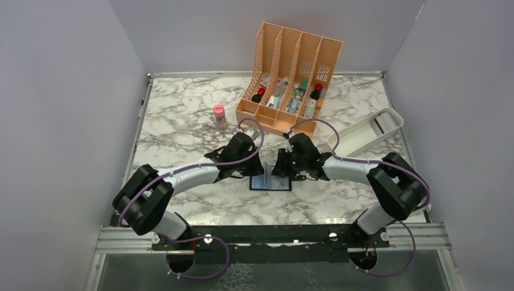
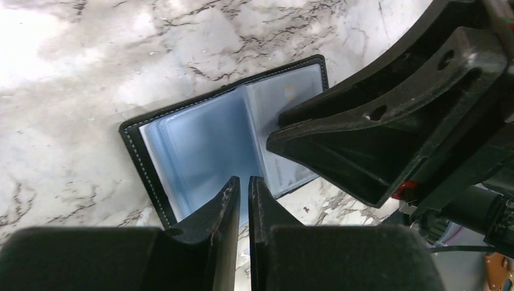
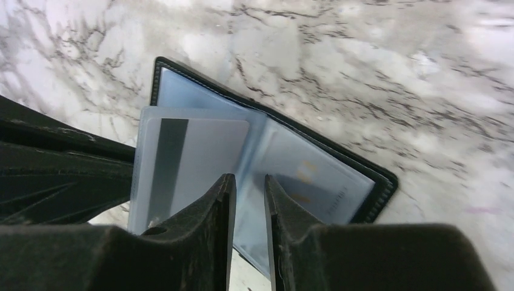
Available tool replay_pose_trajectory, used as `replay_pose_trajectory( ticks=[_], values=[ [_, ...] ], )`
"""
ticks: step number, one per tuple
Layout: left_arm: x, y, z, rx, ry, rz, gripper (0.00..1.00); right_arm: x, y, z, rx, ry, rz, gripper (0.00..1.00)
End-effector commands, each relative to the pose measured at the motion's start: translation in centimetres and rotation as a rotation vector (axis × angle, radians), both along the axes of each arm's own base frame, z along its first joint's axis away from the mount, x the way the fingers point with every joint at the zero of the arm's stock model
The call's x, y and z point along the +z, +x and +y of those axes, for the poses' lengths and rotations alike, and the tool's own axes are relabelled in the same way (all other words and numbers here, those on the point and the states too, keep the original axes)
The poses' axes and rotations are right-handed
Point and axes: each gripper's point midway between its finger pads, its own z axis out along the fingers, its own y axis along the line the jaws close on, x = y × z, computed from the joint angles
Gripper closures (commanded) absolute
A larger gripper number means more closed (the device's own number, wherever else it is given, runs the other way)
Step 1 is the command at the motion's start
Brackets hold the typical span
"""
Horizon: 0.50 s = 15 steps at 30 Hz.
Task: Put the credit cards into the card holder
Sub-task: Turn over the card slot in the card holder.
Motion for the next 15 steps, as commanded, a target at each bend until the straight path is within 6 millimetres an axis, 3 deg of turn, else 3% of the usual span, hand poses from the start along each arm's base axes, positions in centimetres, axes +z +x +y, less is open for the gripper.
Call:
replay_pose_trajectory(
  ticks=[1,8,15],
  values=[
    [1.5,0.5,-2.2,-0.043,-0.077,-0.026,0.85,1.3,1.3,-2.9,-0.073,-0.144,-0.069,0.69],
    [2.1,0.5,-4.3,-0.093,-0.154,-0.04,0.81,6.4,5.0,-7.1,-0.199,-0.199,-0.203,0.59],
    [1.2,-0.3,-6.3,-0.165,-0.179,-0.016,0.79,12.6,11.4,-14.3,-0.318,-0.307,-0.399,0.54]
  ],
)
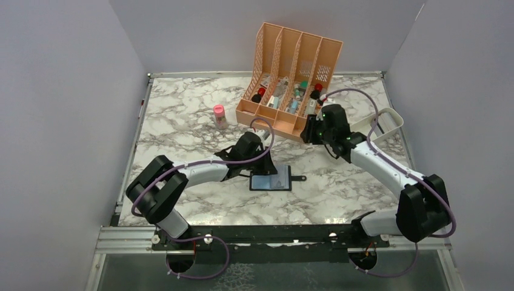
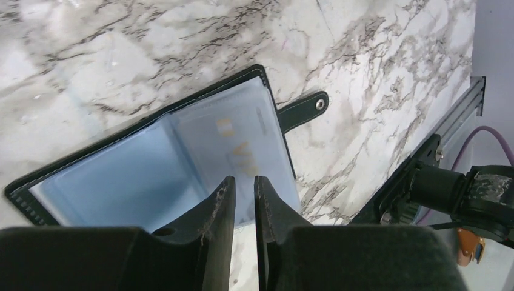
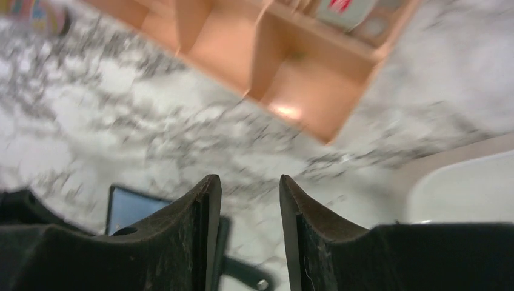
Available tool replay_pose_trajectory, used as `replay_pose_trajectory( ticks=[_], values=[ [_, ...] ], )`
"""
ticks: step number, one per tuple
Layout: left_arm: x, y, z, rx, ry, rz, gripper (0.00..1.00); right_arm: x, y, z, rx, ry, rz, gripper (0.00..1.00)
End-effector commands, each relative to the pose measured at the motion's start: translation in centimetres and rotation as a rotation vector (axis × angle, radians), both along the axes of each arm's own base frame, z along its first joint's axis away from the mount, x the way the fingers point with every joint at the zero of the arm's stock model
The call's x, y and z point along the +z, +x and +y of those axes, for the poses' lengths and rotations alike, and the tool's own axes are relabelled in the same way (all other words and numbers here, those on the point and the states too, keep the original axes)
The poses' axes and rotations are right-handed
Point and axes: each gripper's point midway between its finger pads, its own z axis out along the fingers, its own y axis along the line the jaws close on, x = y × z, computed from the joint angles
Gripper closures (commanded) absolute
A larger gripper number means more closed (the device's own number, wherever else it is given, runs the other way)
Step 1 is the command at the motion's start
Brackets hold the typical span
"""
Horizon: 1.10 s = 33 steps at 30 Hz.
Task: Put the credit cards into the card holder
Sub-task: Turn over the card slot in the card holder, then pick up the credit card from the storage box.
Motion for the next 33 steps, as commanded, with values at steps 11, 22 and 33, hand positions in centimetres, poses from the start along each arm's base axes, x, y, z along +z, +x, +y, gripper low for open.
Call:
replay_pose_trajectory(
  ticks=[11,22,33],
  values=[
    [1.7,0.5,-1.1,-0.099,0.04,-0.08,0.75,7.9,10.4,-19.6,-0.323,-0.431,-0.234,0.46],
    [8.7,2.9,1.8,-0.065,0.157,-0.301,0.36,3.5,12.7,-29.2,-0.303,-0.724,-0.12,0.46],
    [9.4,3.4,4.1,-0.061,0.274,-0.376,0.02,-1.7,13.2,-33.9,-0.233,-0.801,0.078,0.45]
  ],
)
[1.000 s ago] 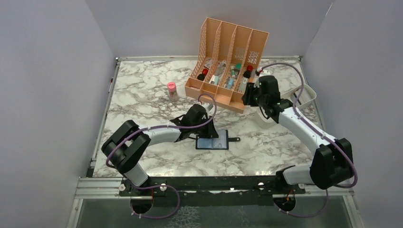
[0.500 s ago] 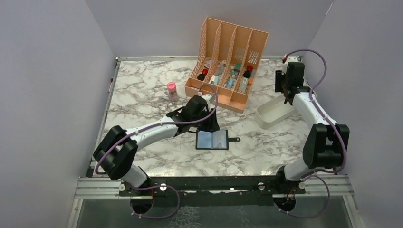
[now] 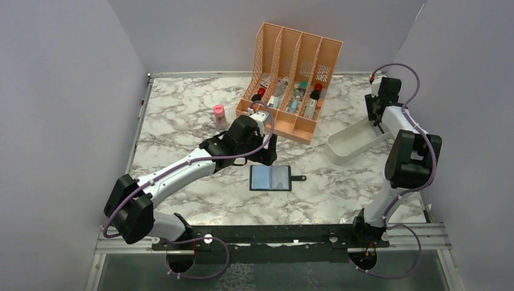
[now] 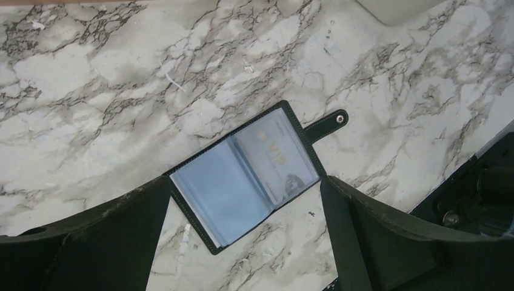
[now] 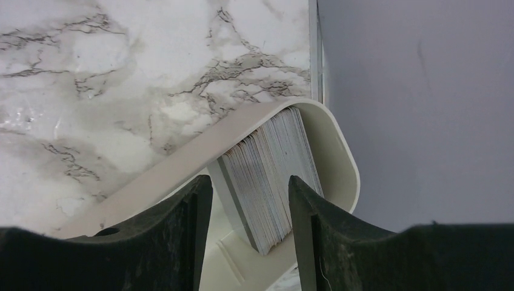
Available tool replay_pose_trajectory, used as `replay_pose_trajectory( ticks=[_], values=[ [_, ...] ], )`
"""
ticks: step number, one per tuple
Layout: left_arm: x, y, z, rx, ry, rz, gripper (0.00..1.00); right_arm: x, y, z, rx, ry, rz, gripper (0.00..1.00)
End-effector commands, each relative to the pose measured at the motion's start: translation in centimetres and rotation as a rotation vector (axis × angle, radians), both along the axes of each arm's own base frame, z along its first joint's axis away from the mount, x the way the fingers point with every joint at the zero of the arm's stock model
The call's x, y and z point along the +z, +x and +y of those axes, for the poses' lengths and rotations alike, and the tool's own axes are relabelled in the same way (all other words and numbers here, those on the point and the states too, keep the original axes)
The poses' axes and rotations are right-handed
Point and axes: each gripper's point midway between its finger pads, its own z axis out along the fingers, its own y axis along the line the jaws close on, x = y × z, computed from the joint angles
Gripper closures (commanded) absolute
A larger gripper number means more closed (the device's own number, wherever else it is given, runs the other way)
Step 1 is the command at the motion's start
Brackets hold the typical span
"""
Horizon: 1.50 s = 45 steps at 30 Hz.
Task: Put the credit cards into the card holder
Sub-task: Pick up the credit card from the storage box.
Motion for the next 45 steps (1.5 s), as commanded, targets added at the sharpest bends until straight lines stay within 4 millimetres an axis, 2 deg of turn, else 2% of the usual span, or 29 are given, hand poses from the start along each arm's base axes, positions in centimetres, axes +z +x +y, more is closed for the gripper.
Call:
replay_pose_trajectory(
  ticks=[1,7,10,14,20,26,35,41,45],
  values=[
    [-0.1,0.7,1.1,0.014,0.074,-0.026,0.01,-1.2,0.2,-0.6,0.045,-0.034,0.076,0.45],
    [0.2,0.8,0.6,-0.008,0.06,-0.021,0.01,-3.6,-0.2,-0.2,0.081,-0.019,0.14,0.45],
    [0.0,0.8,0.7,-0.009,0.065,-0.016,0.01,-4.8,-0.9,-1.1,0.052,-0.063,0.19,0.45],
    [-0.3,0.7,0.6,-0.015,0.067,-0.008,0.01,-5.5,-1.5,-2.4,0.012,-0.132,0.213,0.46],
    [-0.2,0.9,0.5,-0.018,0.067,-0.008,0.01,-4.1,-1.3,-3.6,-0.033,-0.2,0.176,0.52],
    [-0.7,0.8,0.6,-0.016,0.069,0.007,0.01,-1.4,-0.5,-2.7,-0.024,-0.152,0.076,0.62],
    [-0.7,0.5,0.4,-0.028,0.059,0.015,0.01,-0.4,-0.4,-2.6,-0.038,-0.141,0.033,0.7],
    [-0.5,0.6,0.6,-0.022,0.059,0.007,0.01,0.2,-0.3,-2.4,-0.035,-0.137,0.014,0.82],
    [-0.4,0.5,0.6,-0.022,0.054,0.005,0.01,1.0,-0.2,-1.5,-0.009,-0.093,-0.006,0.89]
  ],
)
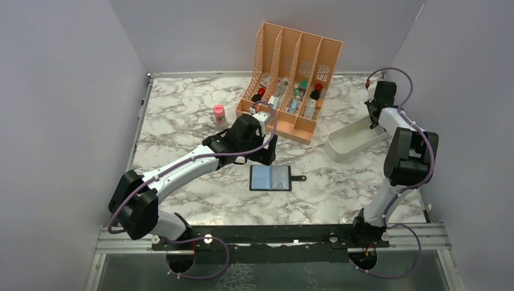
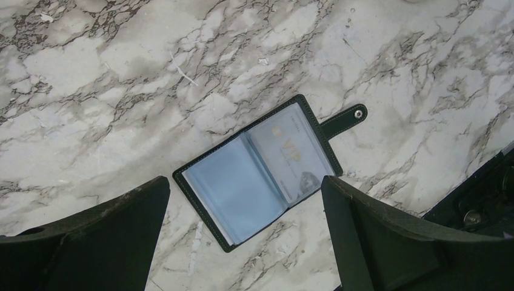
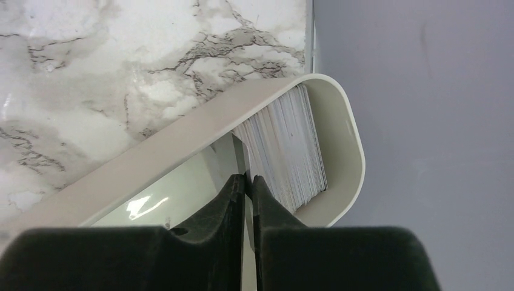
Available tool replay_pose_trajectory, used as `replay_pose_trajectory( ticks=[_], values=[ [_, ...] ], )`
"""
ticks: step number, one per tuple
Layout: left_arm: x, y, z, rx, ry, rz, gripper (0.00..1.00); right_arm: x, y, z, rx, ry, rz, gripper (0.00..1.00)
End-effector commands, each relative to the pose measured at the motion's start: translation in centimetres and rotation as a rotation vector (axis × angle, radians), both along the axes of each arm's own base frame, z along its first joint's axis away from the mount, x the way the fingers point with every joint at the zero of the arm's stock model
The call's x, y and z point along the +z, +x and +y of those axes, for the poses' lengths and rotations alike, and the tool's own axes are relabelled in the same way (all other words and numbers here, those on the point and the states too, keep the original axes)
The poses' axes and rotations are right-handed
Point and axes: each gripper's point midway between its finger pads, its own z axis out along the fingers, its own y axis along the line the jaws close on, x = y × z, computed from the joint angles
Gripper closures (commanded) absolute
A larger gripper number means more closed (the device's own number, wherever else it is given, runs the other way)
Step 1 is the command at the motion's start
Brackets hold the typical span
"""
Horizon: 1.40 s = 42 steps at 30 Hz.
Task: Put the credit cards into the card holder
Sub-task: Pick up the credit card from the storage box, then insert the credit card into the card holder.
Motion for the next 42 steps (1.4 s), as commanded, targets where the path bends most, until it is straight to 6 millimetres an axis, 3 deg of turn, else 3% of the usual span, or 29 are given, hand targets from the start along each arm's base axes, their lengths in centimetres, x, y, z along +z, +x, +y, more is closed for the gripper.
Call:
replay_pose_trajectory(
  ticks=[1,7,13,18,24,29,33,35,38,42],
  values=[
    [1.1,0.1,-0.2,-0.011,-0.027,-0.017,0.01,3.5,0.8,0.8,0.018,0.044,-0.114,0.9],
    [0.6,-0.4,-0.5,-0.031,-0.04,0.007,0.01,3.6,0.1,4.3,0.076,0.186,-0.094,0.99],
    [0.6,-0.6,-0.2,-0.023,-0.044,0.004,0.01,4.7,-0.7,6.8,0.093,0.262,-0.077,0.99],
    [0.3,-0.8,0.1,0.005,-0.051,0.016,0.05,8.1,-1.5,8.9,0.097,0.302,-0.16,0.99],
    [0.5,-0.9,0.2,0.029,-0.074,0.027,0.18,12.0,-2.6,11.3,-0.045,0.481,-0.248,0.99],
    [-0.5,-1.8,0.2,0.04,-0.097,0.072,0.28,16.0,-4.3,18.2,0.122,0.799,-0.319,0.99],
    [-1.5,-2.5,0.3,0.05,-0.123,0.108,0.35,17.5,-6.7,22.4,0.211,0.952,-0.338,0.99],
    [-2.1,-2.8,0.5,0.059,-0.13,0.12,0.4,17.5,-8.1,24.4,0.251,1.004,-0.305,0.99],
    [-3.0,-3.0,0.6,0.071,-0.143,0.138,0.57,17.0,-10.1,27.1,0.301,1.088,-0.258,0.99],
    [-4.5,-2.9,1.1,0.104,-0.145,0.163,0.72,15.1,-12.9,30.7,0.349,1.215,-0.171,0.99]
  ],
)
